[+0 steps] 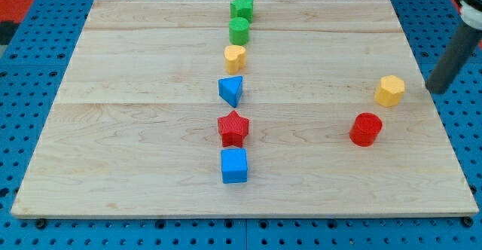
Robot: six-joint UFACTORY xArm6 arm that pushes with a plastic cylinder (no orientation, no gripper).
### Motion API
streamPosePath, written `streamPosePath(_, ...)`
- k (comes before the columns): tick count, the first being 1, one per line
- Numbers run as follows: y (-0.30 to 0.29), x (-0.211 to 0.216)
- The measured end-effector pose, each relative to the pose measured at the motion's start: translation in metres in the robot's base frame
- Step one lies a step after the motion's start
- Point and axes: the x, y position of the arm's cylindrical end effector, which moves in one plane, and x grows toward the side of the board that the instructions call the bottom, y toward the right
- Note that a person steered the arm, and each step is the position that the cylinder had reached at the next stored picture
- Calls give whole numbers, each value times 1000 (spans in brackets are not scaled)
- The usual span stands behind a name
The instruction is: Place the yellow hexagon parallel right to the yellow heart
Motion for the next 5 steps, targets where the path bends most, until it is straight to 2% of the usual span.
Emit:
streamPosePath(1,-33,6)
streamPosePath(5,-190,-53)
